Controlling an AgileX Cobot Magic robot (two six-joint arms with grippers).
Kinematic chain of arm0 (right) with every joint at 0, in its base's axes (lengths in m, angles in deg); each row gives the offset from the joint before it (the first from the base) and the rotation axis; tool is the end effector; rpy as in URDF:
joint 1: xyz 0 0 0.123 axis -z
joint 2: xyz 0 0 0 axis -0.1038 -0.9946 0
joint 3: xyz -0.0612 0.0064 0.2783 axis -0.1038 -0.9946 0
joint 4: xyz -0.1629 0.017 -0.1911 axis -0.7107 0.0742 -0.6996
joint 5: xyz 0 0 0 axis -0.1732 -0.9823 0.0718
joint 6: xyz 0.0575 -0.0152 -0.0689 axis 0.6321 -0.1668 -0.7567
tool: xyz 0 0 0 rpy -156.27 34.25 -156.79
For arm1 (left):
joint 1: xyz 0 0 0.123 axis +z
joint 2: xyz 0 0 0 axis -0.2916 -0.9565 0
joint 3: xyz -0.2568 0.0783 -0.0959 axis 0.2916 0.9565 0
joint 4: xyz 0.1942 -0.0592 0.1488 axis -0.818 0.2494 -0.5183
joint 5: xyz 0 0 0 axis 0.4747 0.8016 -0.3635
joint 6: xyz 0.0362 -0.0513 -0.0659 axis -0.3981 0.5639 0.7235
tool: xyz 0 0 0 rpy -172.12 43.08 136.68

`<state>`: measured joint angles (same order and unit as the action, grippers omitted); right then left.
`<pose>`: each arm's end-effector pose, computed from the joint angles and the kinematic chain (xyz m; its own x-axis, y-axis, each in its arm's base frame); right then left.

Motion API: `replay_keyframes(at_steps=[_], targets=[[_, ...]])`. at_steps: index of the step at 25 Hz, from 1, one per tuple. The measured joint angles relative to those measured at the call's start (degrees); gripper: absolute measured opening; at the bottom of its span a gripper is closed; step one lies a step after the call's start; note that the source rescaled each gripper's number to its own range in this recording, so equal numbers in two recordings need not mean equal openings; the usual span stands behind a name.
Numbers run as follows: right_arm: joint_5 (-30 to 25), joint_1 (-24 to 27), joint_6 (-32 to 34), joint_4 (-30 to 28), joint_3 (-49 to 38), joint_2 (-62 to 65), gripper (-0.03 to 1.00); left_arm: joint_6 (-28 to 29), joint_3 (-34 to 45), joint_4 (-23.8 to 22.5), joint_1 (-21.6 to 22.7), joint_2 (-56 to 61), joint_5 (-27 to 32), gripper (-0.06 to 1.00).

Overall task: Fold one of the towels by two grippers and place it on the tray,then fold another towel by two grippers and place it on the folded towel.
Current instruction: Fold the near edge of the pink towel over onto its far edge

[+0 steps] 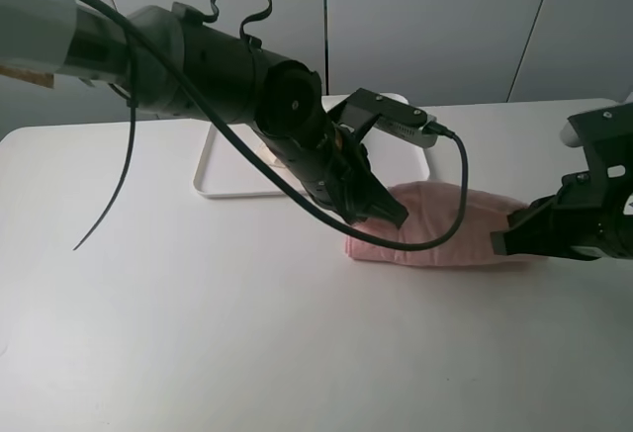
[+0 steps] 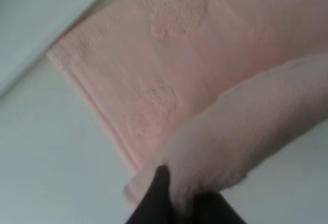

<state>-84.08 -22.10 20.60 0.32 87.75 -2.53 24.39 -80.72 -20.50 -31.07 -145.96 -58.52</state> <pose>0.1807 0.0519 0.1566 -0.7288 -0.1672 -0.6639 -0.2452 0.9691 0.0251 0.2879 -0.3249 0.1518 -0.6455 0.5839 -0.4924 0.7000 0.7102 -0.0755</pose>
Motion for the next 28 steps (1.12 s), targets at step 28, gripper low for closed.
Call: replay_keyframes(at_steps=[28], targets=[[15.0, 0.0, -18.0, 26.7, 1.0, -8.9, 0.11, 3.0, -0.3, -3.4, 1.7, -1.1, -4.3, 0.09]])
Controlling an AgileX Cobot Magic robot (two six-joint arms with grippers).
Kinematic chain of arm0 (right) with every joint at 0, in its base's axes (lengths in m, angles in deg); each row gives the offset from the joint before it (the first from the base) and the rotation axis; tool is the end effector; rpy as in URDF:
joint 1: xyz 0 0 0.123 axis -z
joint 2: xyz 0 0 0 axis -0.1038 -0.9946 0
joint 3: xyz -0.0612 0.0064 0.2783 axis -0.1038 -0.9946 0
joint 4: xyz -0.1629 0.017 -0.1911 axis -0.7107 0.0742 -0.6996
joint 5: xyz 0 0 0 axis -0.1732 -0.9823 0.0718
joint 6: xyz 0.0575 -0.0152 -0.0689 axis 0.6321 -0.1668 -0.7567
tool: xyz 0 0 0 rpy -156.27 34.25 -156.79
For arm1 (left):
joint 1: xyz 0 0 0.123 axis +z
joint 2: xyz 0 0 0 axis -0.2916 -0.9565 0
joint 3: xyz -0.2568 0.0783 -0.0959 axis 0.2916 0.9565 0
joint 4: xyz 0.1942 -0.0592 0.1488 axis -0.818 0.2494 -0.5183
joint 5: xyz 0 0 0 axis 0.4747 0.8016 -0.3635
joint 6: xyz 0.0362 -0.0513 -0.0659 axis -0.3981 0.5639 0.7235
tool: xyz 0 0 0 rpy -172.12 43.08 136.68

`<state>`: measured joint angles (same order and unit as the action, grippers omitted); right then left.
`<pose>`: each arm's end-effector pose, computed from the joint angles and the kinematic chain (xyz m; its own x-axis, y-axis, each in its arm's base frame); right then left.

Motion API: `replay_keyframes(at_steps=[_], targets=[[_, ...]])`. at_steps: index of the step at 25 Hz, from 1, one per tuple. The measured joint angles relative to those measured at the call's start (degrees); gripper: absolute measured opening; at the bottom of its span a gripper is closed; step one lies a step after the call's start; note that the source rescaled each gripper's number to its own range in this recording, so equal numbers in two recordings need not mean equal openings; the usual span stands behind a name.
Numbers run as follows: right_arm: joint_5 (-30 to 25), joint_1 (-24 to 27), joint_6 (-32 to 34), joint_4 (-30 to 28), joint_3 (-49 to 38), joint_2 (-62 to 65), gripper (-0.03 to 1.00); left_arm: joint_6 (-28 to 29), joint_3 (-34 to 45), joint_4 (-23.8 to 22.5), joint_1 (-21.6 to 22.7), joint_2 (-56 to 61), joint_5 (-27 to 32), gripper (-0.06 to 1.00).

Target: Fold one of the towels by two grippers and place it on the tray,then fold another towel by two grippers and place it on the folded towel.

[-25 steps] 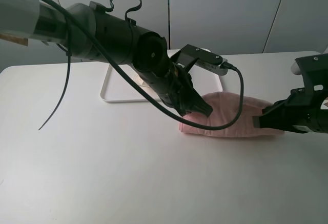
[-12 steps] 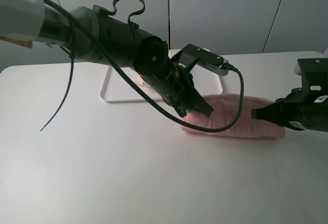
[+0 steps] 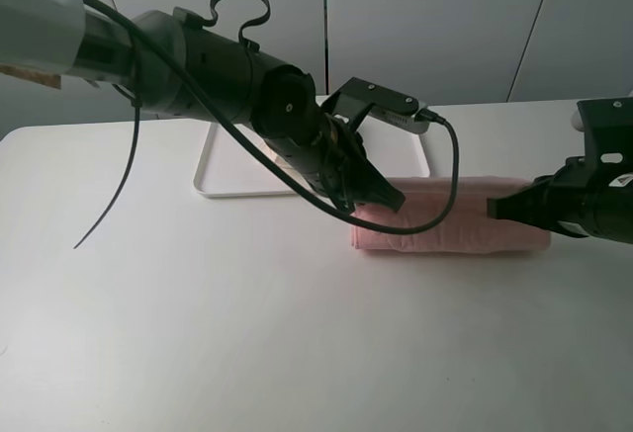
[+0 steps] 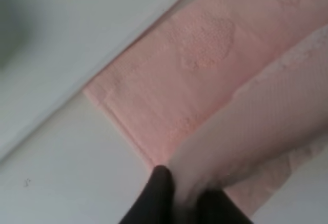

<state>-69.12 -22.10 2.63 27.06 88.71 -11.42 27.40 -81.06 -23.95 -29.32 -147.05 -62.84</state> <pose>0.2056 0.0445 0.1438 -0.6848 -0.0192 -0.7285 -0.0463 0.9988 0.0172 0.3047 -0.3196 0.1485 -0.6396 0.5406 -0.5465 0.6716 0.7389 -0.0552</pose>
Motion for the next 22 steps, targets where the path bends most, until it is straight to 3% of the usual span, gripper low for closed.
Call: replay_keyframes(at_steps=[2, 5, 6, 7, 11, 17, 22], targets=[[0.9, 0.0, -0.2, 0.0, 0.0, 0.0, 0.34, 0.0, 0.0, -0.2, 0.1, 0.0, 0.8, 0.25], [3.4, 0.0, -0.4, 1.4, 0.1, 0.0, 0.83, 0.3, 0.0, -0.5, 0.3, 0.0, 2.0, 0.68], [3.9, 0.0, -0.6, 2.5, 0.1, 0.0, 0.93, 0.5, 0.0, -0.5, 0.4, 0.0, 2.1, 0.84], [4.1, 0.0, -1.1, 3.7, 0.1, 0.0, 0.97, 1.1, 0.0, -0.8, 0.5, 0.0, 2.2, 0.93], [1.5, 0.0, -1.9, 7.0, 0.3, 0.0, 1.00, 2.6, 0.0, -1.2, 0.5, 0.0, 3.1, 0.94], [-11.2, 0.1, -8.1, 13.1, 6.7, -0.1, 1.00, 4.5, 0.0, -0.1, 1.1, 0.0, 5.1, 1.00], [-21.0, 4.8, -10.1, 13.9, 14.7, -0.3, 1.00, 7.2, -4.7, 0.4, 3.5, -1.3, 14.8, 1.00]])
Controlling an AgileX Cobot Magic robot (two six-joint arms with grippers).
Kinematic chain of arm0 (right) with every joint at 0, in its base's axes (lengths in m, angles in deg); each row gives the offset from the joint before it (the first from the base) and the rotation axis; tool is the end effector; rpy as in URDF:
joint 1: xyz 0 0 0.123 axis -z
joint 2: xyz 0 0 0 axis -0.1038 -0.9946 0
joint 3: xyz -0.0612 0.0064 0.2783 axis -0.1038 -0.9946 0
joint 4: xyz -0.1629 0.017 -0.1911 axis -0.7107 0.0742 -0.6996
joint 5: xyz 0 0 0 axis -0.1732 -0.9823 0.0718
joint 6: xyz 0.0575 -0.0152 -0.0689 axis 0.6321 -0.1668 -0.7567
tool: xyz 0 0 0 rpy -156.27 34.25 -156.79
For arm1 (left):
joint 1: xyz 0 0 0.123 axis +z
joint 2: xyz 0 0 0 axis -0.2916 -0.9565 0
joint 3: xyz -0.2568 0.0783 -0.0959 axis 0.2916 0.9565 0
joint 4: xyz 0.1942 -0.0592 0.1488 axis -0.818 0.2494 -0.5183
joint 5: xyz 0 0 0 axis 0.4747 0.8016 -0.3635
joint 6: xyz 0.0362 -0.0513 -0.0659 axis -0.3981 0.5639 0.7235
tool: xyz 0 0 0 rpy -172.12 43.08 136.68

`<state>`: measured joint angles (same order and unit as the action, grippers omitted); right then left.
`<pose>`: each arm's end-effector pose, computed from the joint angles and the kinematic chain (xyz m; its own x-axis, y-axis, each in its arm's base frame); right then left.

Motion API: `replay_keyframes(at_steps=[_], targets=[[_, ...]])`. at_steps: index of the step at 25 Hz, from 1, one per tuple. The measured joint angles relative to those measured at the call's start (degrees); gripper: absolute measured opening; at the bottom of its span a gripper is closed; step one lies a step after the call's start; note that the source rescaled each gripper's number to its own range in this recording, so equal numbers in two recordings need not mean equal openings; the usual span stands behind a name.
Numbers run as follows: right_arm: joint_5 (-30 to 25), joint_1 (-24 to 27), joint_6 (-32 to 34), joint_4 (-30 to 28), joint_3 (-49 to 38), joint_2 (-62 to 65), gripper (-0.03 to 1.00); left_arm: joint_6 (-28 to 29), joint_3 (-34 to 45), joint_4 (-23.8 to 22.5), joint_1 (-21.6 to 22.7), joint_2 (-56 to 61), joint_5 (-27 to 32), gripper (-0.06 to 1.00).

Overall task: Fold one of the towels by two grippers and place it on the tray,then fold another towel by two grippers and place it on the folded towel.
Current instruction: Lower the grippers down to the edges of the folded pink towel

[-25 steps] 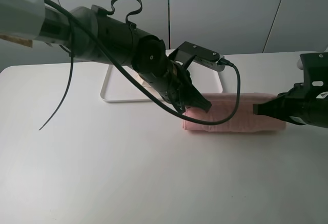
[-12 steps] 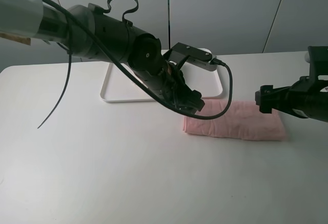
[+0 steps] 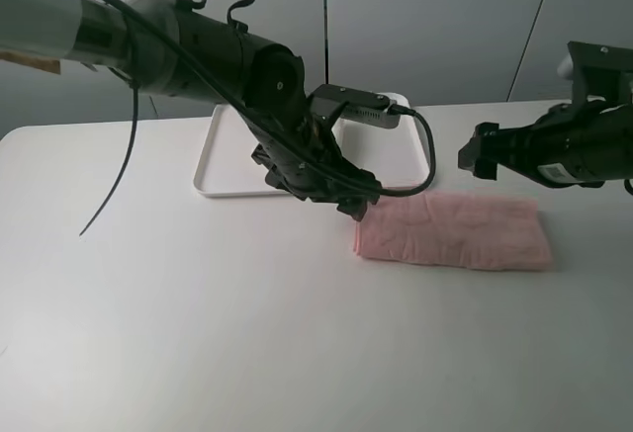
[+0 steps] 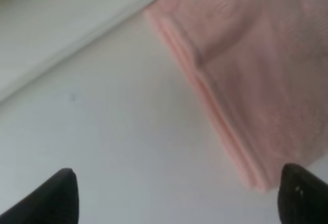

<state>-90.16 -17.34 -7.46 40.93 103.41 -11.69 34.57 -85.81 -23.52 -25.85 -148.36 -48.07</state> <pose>0.2485 0.0548 0.1839 -0.7486 0.1110 -0.6536 -0.0406 0.9763 0.2124 0.3203 -0.2987 0.1495 -0.8117 0.4581 -0.3622 0.5214 0.8479 -0.0961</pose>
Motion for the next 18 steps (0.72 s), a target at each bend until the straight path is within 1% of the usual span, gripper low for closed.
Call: replay_keyframes(at_steps=[2, 3, 4, 6, 8, 10, 11, 13, 15, 18], targets=[[-4.5, 3.7, -0.2, -2.8, 2.6, 0.0, 1.00, 0.3, -2.7, 0.0, 1.0, -0.8, 3.8, 1.00], [-7.0, 5.4, 0.4, -5.2, 3.5, 0.0, 1.00, 0.4, -3.5, 0.0, 1.1, -1.1, 4.8, 1.00], [-9.3, 7.3, 1.2, -8.5, 4.5, 0.0, 1.00, 0.6, -4.2, 0.0, 1.1, -1.3, 5.4, 1.00], [-13.4, 10.2, 3.5, -17.0, 6.1, 0.0, 1.00, 0.8, -5.0, 1.5, 1.1, -1.7, 6.0, 1.00], [-17.9, 12.2, 8.8, -28.7, 7.6, 0.0, 1.00, 1.6, -5.3, 2.8, 1.1, -2.0, 5.9, 1.00], [-20.9, 13.3, 16.4, -37.3, 8.8, -0.1, 1.00, 2.1, -5.3, 3.8, 1.1, -3.0, 6.0, 1.00], [-22.4, 13.8, 19.9, -40.3, 9.6, -0.4, 1.00, 2.2, -5.3, 4.4, 1.1, -3.6, 6.3, 1.00], [-25.9, 14.1, 23.2, -43.2, 11.7, -1.9, 1.00, 2.4, -5.3, 5.5, 1.1, -5.0, 7.1, 1.00], [-30.7, 14.1, 25.1, -44.2, 13.9, -4.8, 1.00, 3.1, -5.4, 5.9, 1.1, -6.1, 7.5, 1.00], [-35.6, 14.1, 27.3, -44.5, 16.9, -8.9, 1.00, 4.6, -7.3, 6.0, 1.1, -7.5, 8.6, 1.00]])
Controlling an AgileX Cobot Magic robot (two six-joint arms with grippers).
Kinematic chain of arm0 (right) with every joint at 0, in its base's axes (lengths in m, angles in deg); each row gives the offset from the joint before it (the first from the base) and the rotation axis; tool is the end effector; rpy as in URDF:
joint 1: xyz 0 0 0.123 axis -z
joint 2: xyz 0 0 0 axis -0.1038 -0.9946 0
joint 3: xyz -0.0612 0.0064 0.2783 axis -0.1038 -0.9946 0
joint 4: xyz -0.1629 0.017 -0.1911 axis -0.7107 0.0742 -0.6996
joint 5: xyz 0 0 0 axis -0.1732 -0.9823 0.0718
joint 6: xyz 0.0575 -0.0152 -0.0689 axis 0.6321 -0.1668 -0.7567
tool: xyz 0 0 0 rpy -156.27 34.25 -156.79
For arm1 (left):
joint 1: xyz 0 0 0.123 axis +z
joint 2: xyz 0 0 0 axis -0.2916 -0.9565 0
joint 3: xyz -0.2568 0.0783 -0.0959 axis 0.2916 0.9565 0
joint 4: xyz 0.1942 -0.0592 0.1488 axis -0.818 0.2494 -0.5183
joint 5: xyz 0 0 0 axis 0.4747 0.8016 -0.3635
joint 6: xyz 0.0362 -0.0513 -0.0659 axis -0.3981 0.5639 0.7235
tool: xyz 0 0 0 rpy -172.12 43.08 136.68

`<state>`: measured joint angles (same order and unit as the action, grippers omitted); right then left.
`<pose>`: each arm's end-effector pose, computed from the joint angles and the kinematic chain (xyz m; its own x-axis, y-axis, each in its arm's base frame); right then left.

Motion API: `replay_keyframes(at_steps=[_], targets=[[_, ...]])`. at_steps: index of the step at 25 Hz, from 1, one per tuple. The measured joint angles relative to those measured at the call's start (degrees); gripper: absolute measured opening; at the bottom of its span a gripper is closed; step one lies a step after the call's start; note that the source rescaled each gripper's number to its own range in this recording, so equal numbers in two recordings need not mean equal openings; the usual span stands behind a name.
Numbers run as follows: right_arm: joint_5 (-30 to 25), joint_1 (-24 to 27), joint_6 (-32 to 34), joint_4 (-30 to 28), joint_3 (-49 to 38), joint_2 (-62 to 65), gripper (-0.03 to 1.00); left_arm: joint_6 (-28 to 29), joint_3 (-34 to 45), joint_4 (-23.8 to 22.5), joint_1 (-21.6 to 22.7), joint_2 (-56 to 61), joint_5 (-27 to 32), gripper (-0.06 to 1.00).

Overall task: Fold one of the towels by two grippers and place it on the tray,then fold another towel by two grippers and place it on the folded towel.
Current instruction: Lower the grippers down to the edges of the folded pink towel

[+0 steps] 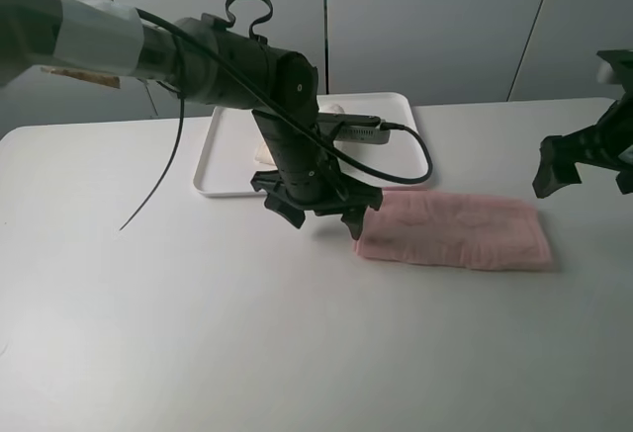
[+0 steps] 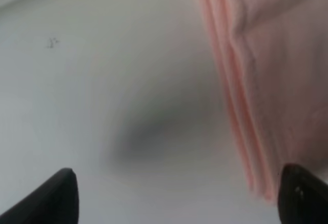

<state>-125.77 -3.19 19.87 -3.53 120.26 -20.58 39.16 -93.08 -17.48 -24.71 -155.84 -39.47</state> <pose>0.2786 -0.0112 0.1877 -0.9682 -0.0001 -0.2502 -0.0033 0.9999 0.0124 0.3319 -0.3068 0.1198 -0.9223 0.3402 -0.1833 0.3705 0.9132 -0.1698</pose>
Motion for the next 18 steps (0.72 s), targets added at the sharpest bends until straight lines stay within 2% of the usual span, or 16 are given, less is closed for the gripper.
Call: replay_keyframes(at_steps=[7, 13, 18], targets=[[-1.7, 0.0, 0.7, -0.1, 1.4, -4.1, 1.00, 4.5, -7.7, 0.0, 0.0, -2.6, 3.5, 1.00], [-1.6, 0.0, 0.7, -0.1, 1.5, -6.2, 1.00, 9.4, -13.3, -4.1, 0.0, -6.6, 10.6, 1.00], [-0.8, 0.0, 0.6, -0.1, 1.5, -6.3, 1.00, 11.7, -14.6, -4.4, 0.0, -7.1, 10.4, 1.00]])
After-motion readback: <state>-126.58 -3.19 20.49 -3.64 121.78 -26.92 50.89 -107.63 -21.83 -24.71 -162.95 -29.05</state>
